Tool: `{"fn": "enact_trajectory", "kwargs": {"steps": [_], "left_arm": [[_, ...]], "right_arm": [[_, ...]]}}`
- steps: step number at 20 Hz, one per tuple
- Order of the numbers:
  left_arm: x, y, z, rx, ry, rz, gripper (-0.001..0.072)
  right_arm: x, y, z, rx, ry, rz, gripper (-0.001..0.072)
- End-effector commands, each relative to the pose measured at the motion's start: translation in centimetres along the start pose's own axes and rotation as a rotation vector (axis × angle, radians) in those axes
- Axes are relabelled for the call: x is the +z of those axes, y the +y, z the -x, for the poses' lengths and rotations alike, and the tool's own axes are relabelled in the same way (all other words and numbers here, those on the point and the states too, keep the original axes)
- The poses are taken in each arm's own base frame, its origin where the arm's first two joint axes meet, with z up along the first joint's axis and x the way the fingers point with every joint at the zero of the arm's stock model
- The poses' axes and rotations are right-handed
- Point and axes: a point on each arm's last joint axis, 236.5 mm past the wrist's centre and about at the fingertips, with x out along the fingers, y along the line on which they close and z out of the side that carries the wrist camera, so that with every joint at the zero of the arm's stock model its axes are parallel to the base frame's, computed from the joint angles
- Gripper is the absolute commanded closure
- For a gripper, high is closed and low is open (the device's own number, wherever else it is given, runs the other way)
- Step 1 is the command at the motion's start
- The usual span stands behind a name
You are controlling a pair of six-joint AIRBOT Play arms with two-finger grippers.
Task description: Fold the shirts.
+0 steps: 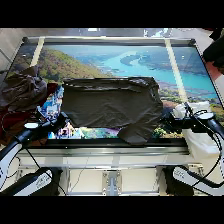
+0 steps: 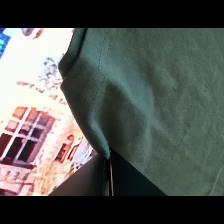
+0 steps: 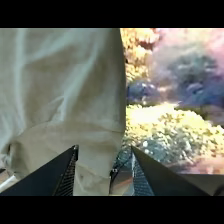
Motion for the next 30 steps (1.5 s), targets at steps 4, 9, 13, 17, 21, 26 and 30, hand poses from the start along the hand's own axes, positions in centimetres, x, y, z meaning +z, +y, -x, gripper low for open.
{"fn": "enact_trajectory", "kwargs": {"steps": [4, 9, 13, 17, 21, 26, 30], "left_arm": [[0.0, 0.0, 0.0, -0.001, 0.001, -0.002, 0.0695], [0.0, 0.0, 0.0, -0.001, 0.001, -0.002, 0.0695], [0.4, -0.6, 0.3, -0.012, -0.009, -0.040, 0.0695], [3.2, -7.2, 6.5, -0.157, -0.078, -0.283, 0.0696], [6.8, -14.4, 22.2, -0.212, -0.417, -0.571, 0.0697], [7.6, -19.1, 44.6, 0.150, -0.951, -0.813, 0.0698], [8.3, -24.5, 49.1, 0.093, -0.989, -0.910, 0.0699]], "right_arm": [[-0.2, 0.2, -3.1, -0.003, 0.035, -0.034, 0.0325], [0.4, 0.8, -3.2, 0.024, 0.012, -0.050, 0.0504], [1.6, 2.9, -2.7, 0.100, -0.028, 0.000, 0.0696], [2.8, 10.2, 3.9, 0.216, -0.106, 0.235, 0.0698], [-2.2, 18.8, 16.5, 0.225, -0.253, 0.600, 0.0698], [-10.2, 30.1, 38.8, 0.199, -1.047, 0.924, 0.0702], [-12.1, 32.3, 47.0, 0.070, -1.290, 1.011, 0.0702]]}}
